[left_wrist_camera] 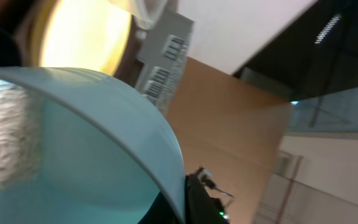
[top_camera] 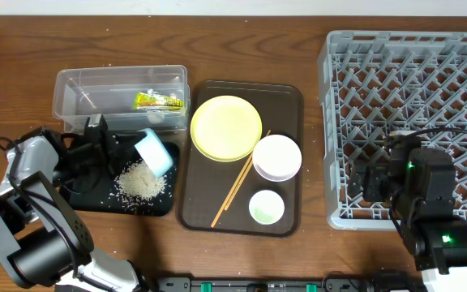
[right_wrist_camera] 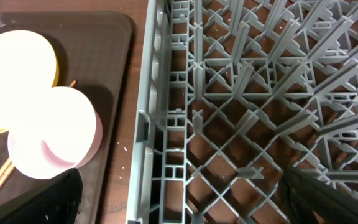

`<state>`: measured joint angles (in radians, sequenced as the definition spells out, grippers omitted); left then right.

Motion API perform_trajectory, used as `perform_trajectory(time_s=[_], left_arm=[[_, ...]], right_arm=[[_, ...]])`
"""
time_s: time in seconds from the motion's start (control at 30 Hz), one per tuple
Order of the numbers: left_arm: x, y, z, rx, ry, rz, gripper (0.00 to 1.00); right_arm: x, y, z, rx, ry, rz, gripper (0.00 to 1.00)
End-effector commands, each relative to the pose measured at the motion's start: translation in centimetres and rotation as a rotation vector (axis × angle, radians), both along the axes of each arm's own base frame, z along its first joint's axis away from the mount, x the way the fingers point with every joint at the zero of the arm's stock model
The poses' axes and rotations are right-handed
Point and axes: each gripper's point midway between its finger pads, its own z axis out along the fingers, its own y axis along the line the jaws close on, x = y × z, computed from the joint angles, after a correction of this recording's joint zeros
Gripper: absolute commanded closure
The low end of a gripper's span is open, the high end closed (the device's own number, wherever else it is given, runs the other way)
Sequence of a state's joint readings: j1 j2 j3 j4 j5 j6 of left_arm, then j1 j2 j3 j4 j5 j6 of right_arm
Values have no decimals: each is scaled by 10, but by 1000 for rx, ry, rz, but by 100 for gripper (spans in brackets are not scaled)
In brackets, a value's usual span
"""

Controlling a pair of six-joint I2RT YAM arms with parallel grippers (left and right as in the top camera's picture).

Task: Sort waste into correct bins and load items into the dishwasher rack
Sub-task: 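Tip the blue bowl over the black tray with the left gripper, pouring rice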

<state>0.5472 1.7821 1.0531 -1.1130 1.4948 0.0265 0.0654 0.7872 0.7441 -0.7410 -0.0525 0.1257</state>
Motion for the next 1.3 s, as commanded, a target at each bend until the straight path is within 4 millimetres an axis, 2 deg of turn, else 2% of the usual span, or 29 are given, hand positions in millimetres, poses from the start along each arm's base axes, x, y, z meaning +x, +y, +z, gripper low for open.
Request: perform_trajectory(time_s=[0.0, 0.37, 0.6, 0.7, 0.8, 0.93, 1.27], left_arm=[[3, 2, 9, -77, -13, 33, 94], [-1, 0, -2, 1, -15, 2, 94], [-10, 2, -30, 147, 41, -56, 94], [-12, 4, -35, 163, 75, -58, 94], [-9, 6, -28, 124, 62, -34, 94], [1, 7, -2, 66, -142, 6, 94], [8, 10, 7, 118, -345, 18, 94]], right_arm=[[2, -2, 9, 4, -22, -14, 1], [2, -2, 9, 4, -20, -14, 1], [2, -2, 9, 4, -20, -14, 1], [2, -2, 9, 4, -20, -14, 1], [2, -2, 9, 4, -19, -14, 1], [2, -2, 9, 4, -20, -14, 1], [2, -2, 9, 4, -20, -14, 1]])
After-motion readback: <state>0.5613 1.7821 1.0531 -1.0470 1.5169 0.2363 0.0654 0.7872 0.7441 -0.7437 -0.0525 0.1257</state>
